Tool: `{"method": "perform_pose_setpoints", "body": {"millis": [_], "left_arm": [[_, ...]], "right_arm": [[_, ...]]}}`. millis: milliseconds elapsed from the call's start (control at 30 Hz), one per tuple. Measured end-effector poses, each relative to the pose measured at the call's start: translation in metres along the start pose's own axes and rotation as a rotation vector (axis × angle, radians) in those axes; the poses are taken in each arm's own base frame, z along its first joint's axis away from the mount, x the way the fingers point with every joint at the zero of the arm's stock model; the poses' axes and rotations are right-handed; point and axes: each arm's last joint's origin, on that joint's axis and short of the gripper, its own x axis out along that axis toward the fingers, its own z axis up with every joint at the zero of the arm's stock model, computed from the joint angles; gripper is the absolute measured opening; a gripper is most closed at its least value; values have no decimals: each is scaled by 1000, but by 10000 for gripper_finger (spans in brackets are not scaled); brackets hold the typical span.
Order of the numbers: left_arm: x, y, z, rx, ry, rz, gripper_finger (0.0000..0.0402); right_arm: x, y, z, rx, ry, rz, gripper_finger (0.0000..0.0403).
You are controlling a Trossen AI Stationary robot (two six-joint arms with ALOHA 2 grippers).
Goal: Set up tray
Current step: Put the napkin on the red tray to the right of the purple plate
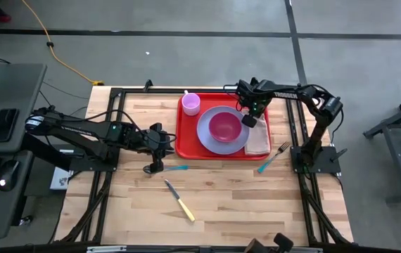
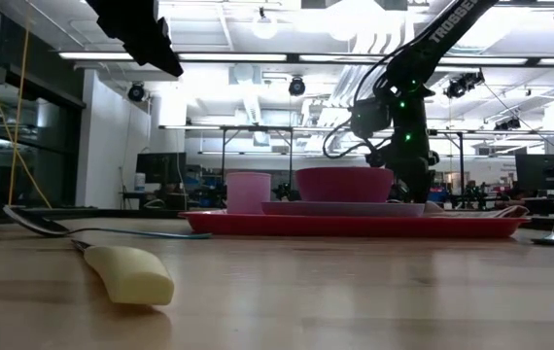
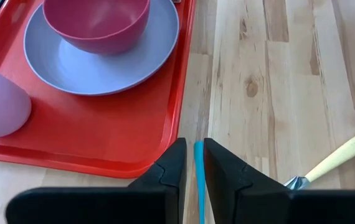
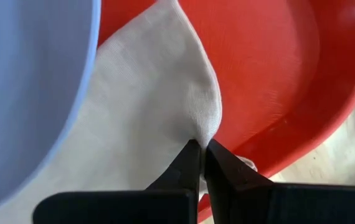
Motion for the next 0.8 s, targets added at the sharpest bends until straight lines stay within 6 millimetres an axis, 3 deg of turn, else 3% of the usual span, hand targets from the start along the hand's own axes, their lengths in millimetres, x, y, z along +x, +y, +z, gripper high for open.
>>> {"method": "perform_pose_setpoints", "body": {"millis": [400, 800], "left_arm": [[0, -2, 0, 0, 11, -63, 85], [0, -2, 0, 0, 11, -63, 85]], "right_arm": [[0, -2, -1, -12, 12, 10, 9], [-5, -4, -4, -19, 11, -28, 129]]}}
